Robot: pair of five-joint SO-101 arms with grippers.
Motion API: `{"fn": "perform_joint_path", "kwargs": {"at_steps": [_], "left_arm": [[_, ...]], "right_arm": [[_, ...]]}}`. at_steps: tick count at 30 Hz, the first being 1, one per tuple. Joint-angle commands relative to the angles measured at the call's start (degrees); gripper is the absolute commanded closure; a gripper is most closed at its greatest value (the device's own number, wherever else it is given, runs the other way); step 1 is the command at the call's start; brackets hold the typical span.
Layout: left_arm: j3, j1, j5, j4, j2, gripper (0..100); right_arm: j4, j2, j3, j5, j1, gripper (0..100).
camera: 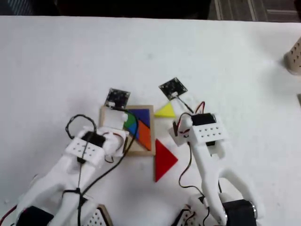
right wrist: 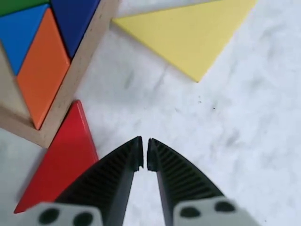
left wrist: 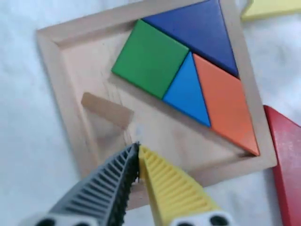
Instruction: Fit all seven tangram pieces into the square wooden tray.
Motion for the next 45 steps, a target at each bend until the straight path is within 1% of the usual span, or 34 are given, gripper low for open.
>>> {"fn": "perform_joint_path", "kwargs": {"at_steps": [1,4,8,12,21,23,24,27,29,30,32,34,36,40,45], "left_arm": [[-3.1,-2.2,0.5,-4.1,0.1,98],[-2.8,-3.1,0.5,-5.9,0.2,98],[-3.3,-3.1,0.5,-5.9,2.7,98],[-4.7,-2.9,0.5,-5.4,5.3,98],[-4.6,-2.7,0.5,-5.4,5.6,98],[-4.6,-2.6,0.4,-3.7,5.5,98],[-4.7,-2.0,-0.3,-2.6,5.2,98],[-4.6,3.0,-7.2,0.8,5.0,98],[-4.6,6.0,-9.7,1.0,5.2,98],[-4.7,6.1,-8.8,0.4,5.6,98],[-4.7,3.6,-5.3,-1.7,6.2,98],[-5.5,1.5,-2.0,-3.5,9.1,98],[-8.6,0.7,-0.4,-3.3,13.3,98],[-14.8,-1.3,0.1,-1.7,20.8,98],[-16.6,-2.5,0.1,-1.7,22.5,98]], "right_arm": [[-0.7,-0.3,-1.5,-0.4,0.6,98.1],[-0.7,-0.3,-1.5,-0.4,0.6,98.1],[-0.7,-0.3,-1.5,-0.4,0.6,98.1],[-0.7,-0.3,-1.5,-0.4,0.6,98.1],[-0.7,-0.3,-1.5,-0.4,0.6,98.1],[-0.7,-0.3,-1.5,-0.4,0.6,98.1],[-0.7,-0.3,-1.5,-0.4,0.6,98.1],[-0.7,-0.3,-1.5,-0.4,0.6,98.1],[-0.7,-0.3,-1.5,-0.4,0.6,98.1],[-0.7,-0.3,-1.5,-0.4,0.6,98.1],[-0.7,-0.3,-1.5,-0.4,0.6,98.1],[-0.7,-0.3,-1.5,-0.4,0.6,98.1],[-0.7,-0.3,-1.5,-0.4,0.6,98.1],[-0.7,-0.3,-1.5,-0.4,0.6,98.1],[-0.7,-0.3,-1.5,-0.4,0.6,98.1]]}}
